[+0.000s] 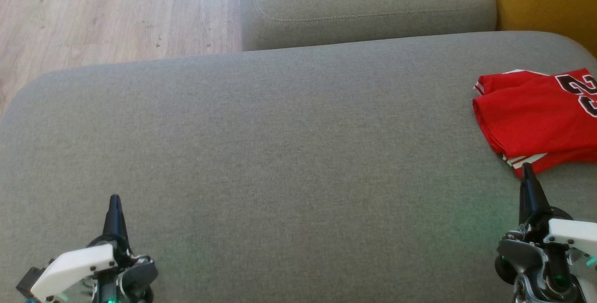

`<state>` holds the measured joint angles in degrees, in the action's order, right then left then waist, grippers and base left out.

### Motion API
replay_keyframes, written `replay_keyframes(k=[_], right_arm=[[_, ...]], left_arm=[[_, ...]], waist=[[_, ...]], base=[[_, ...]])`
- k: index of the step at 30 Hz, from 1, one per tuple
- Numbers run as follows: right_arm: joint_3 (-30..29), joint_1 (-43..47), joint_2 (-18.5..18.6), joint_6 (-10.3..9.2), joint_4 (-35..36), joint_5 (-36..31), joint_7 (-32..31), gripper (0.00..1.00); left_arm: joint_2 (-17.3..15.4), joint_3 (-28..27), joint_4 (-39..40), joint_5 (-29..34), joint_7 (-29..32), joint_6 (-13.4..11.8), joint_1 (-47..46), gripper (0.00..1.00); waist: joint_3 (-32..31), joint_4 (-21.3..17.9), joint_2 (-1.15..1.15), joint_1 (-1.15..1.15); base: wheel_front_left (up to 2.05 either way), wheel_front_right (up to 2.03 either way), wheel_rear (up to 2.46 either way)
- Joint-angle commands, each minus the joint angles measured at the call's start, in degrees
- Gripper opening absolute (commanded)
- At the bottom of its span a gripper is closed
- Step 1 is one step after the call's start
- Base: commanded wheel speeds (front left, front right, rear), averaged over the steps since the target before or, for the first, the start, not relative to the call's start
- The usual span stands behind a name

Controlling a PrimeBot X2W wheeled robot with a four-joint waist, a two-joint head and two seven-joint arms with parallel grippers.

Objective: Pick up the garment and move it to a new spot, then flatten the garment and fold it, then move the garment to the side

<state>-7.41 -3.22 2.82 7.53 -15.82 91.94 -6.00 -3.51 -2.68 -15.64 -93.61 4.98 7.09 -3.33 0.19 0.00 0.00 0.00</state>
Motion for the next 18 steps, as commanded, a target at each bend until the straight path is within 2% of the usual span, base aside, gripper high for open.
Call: replay_keyframes(k=[1, 18], right_arm=[[1.13, -2.94, 0.27, -0.04, 1.81, 0.43, -0.29, 0.0], [1.06, -2.95, 0.22, -0.04, 1.8, 0.36, -0.35, 0.0]], left_arm=[[-0.48, -2.31, 1.65, 0.17, 0.27, 0.4, -2.73, 0.0], [-0.26, -2.63, 1.64, 0.44, 0.53, 0.4, -2.76, 0.0]], waist=[[-0.01, 0.0, 0.0, 0.0], [-0.01, 0.0, 0.0, 0.0]], base=[[0.0, 0.0, 0.0], [0.0, 0.0, 0.0]])
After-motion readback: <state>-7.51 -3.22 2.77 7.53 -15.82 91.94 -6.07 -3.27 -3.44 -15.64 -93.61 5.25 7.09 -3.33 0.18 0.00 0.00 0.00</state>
